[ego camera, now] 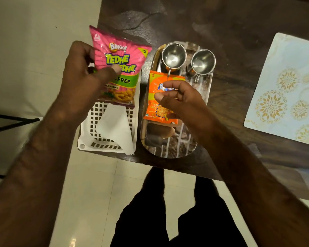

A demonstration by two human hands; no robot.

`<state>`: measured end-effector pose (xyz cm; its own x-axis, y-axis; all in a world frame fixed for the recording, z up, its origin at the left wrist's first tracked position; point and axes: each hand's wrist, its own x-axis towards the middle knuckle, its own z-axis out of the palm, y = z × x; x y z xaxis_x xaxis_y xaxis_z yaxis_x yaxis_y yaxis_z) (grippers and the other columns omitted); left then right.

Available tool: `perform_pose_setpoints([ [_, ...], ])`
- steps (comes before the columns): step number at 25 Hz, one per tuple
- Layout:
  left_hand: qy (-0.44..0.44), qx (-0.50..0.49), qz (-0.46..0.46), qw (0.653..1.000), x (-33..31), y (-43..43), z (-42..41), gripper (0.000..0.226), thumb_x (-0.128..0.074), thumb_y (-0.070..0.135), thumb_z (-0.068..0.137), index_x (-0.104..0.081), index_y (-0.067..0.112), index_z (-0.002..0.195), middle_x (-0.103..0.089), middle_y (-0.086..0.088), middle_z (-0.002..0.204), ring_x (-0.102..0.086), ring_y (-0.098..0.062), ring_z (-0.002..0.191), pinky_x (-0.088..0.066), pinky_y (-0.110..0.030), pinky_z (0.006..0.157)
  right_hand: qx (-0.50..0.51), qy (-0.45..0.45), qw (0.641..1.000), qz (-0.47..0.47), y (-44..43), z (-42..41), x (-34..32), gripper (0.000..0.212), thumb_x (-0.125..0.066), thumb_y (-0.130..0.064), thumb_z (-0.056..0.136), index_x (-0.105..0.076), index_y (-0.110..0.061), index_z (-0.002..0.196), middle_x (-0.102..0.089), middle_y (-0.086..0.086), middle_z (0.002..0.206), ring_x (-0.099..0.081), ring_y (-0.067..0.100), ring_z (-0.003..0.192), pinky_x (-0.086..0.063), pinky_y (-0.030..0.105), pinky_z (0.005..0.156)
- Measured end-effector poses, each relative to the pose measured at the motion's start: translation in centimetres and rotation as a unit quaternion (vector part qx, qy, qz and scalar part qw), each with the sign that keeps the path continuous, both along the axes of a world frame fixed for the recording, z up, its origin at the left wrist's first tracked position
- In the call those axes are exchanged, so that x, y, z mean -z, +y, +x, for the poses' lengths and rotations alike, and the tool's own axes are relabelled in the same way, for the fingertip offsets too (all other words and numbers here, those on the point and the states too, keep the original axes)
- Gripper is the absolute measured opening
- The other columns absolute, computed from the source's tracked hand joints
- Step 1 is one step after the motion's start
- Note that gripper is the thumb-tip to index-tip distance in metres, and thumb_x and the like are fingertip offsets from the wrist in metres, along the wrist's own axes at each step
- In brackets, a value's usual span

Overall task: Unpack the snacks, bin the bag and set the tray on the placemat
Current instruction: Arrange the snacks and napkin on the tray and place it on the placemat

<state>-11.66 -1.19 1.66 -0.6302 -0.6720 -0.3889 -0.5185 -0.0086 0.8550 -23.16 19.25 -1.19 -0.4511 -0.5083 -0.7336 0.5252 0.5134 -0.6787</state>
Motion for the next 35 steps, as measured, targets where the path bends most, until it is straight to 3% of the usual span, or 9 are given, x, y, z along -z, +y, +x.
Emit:
perform_pose_setpoints([
  [4, 0.019, -0.001, 0.177, 0.984, 1.3, 4.2, -1.2, 0.054, -0.078, 0.015, 0.076, -0.051, 0.014, 0.122, -0.071, -0.017, 0.119, -0.071, -0.033, 0.108, -0.061, -0.046, 0.087, 0.051, -0.079, 0.993, -0.065, 0.5, 0.0, -0.1, 0.053, -0.078, -0.032, 0.088, -0.063, -0.017, 0.138, -0.079, 0.000, 0.122, -0.075, 0.019, 0.116, -0.055, 0.039, 0.090],
  [10, -0.034, -0.019, 0.248, 0.968, 4.5, 11.8, -3.5, 0.065, -0.083, 0.020, 0.079, -0.049, 0.010, 0.133, -0.076, -0.009, 0.111, -0.075, -0.022, 0.102, -0.061, -0.041, 0.089, 0.167, -0.082, 0.982, -0.028, 4.7, -0.5, 1.2, 0.027, -0.072, -0.005, 0.097, -0.067, 0.000, 0.123, -0.082, 0.001, 0.088, -0.080, 0.011, 0.076, -0.061, 0.022, 0.062],
  [14, -0.067, 0.013, 0.282, 0.957, 5.9, 14.3, -4.6, 0.053, -0.080, 0.022, 0.083, -0.052, 0.013, 0.127, -0.074, -0.006, 0.107, -0.073, -0.018, 0.096, -0.060, -0.031, 0.077, 0.181, -0.067, 0.981, 0.025, 7.9, -1.4, 2.9, 0.028, -0.073, -0.005, 0.097, -0.069, 0.003, 0.123, -0.081, 0.010, 0.094, -0.080, 0.015, 0.074, -0.062, 0.027, 0.061],
  [16, -0.104, 0.039, 0.247, 0.963, 6.0, 14.6, -4.6, 0.039, -0.075, 0.015, 0.089, -0.053, 0.014, 0.122, -0.070, -0.001, 0.098, -0.071, -0.014, 0.087, -0.061, -0.031, 0.069, 0.183, -0.058, 0.980, 0.054, 8.9, -1.9, 3.8, 0.028, -0.073, -0.005, 0.097, -0.069, 0.004, 0.123, -0.080, 0.015, 0.098, -0.080, 0.018, 0.074, -0.064, 0.030, 0.063],
  [18, -0.129, 0.056, 0.167, 0.976, 6.4, 14.2, -4.1, 0.031, -0.068, 0.010, 0.091, -0.056, 0.014, 0.119, -0.067, 0.002, 0.094, -0.070, -0.018, 0.089, -0.063, -0.046, 0.080, 0.190, -0.040, 0.977, 0.088, 9.5, -2.5, 4.7, 0.026, -0.075, -0.007, 0.096, -0.070, 0.003, 0.121, -0.080, 0.016, 0.100, -0.080, 0.019, 0.074, -0.064, 0.032, 0.064],
  [22, -0.163, 0.163, -0.022, 0.973, 7.1, 12.6, -2.7, 0.023, -0.063, 0.010, 0.093, -0.059, 0.022, 0.111, -0.065, -0.002, 0.113, -0.064, -0.018, 0.104, -0.059, -0.042, 0.090, 0.181, 0.007, 0.976, 0.123, 9.4, -3.9, 5.6, 0.026, -0.080, -0.013, 0.094, -0.073, -0.004, 0.117, -0.082, 0.010, 0.100, -0.082, 0.019, 0.077, -0.065, 0.035, 0.065],
  [27, -0.153, 0.176, -0.034, 0.972, 7.6, 12.1, -2.1, 0.019, -0.065, 0.006, 0.091, -0.062, 0.019, 0.104, -0.062, -0.005, 0.112, -0.062, -0.015, 0.102, -0.056, -0.030, 0.085, 0.168, 0.070, 0.973, 0.140, 7.8, -4.4, 6.6, 0.038, -0.088, -0.033, 0.071, -0.078, -0.017, 0.104, -0.084, 0.007, 0.099, -0.083, 0.029, 0.089, -0.066, 0.057, 0.086],
  [32, -0.151, 0.104, -0.062, 0.981, 7.5, 9.8, 0.0, 0.019, -0.061, 0.000, 0.087, -0.066, 0.013, 0.100, -0.066, -0.004, 0.099, -0.064, -0.018, 0.089, -0.057, -0.039, 0.085, 0.149, 0.144, 0.961, 0.182, 7.6, -4.6, 8.7, 0.064, -0.085, -0.064, 0.051, -0.070, -0.026, 0.101, -0.081, 0.000, 0.099, -0.080, 0.025, 0.091, -0.065, 0.053, 0.086],
  [35, -0.192, 0.045, -0.108, 0.974, 7.3, 7.1, 2.2, 0.021, -0.060, 0.003, 0.085, -0.065, 0.015, 0.102, -0.066, -0.006, 0.097, -0.062, -0.020, 0.085, -0.055, -0.040, 0.083, 0.121, 0.267, 0.925, 0.243, 7.4, -3.6, 7.1, 0.049, -0.076, -0.065, 0.062, -0.050, -0.035, 0.090, -0.071, 0.006, 0.104, -0.072, 0.027, 0.095, -0.061, 0.051, 0.089],
])
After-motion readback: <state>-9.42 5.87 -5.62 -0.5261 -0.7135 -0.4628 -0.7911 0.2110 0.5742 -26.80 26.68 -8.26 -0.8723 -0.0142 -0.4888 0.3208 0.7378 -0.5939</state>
